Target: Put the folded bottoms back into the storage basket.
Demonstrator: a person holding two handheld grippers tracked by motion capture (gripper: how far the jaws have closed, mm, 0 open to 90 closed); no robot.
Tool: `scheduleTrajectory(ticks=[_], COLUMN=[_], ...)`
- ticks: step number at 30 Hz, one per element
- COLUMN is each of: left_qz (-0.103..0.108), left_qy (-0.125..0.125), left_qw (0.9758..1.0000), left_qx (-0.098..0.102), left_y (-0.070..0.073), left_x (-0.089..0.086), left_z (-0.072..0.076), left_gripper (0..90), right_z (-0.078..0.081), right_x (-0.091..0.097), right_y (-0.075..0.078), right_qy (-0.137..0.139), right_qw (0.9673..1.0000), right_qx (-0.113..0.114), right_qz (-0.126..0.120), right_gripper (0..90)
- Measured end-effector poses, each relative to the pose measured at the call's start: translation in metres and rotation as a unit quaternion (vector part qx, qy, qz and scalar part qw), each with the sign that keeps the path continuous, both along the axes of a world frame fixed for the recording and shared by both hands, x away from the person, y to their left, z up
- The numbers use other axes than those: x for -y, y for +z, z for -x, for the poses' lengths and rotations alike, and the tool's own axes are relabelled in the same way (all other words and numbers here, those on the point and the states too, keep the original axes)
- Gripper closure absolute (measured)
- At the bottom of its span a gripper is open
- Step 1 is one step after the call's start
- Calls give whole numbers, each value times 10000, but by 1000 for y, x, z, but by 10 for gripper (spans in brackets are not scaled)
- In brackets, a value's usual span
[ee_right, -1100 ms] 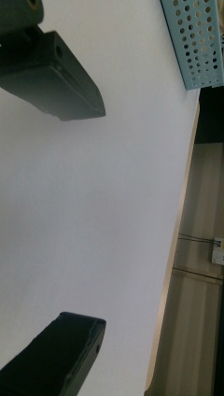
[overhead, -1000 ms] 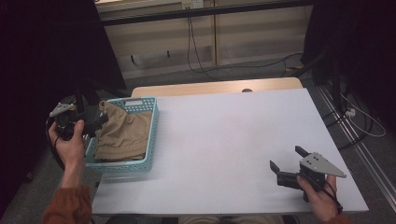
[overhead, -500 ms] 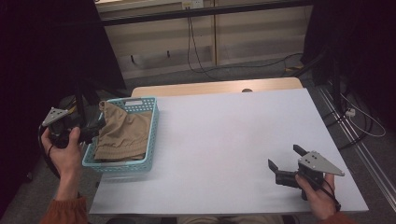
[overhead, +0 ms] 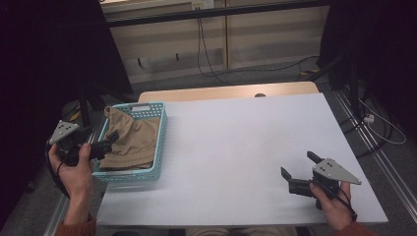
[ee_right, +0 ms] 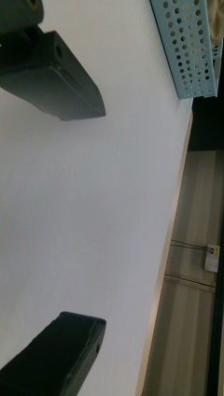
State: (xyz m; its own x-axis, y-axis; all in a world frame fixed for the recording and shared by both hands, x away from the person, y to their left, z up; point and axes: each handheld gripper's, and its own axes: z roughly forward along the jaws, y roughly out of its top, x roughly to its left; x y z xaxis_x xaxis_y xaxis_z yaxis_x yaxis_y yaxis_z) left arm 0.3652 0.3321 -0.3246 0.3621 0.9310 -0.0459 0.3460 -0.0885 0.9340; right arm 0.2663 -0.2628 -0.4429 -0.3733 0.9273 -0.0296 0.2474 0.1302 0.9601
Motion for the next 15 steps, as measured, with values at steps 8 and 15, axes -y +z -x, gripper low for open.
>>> scheduleTrajectory(ticks=[8, 15], left_qz=[38, 35], left_qy=[-238, -514], left_qw=[9997, 9987], left_qx=[-32, 21], left_y=[-6, -8], left_x=[18, 38], left_z=[11, 17], left_gripper=[52, 52], right_z=[-2, -4], right_x=[-2, -3], right_y=[0, 0], right_qy=[64, 103], right_qw=[10000, 9999], right_qx=[7, 11], right_qz=[-1, 12], right_gripper=[14, 14])
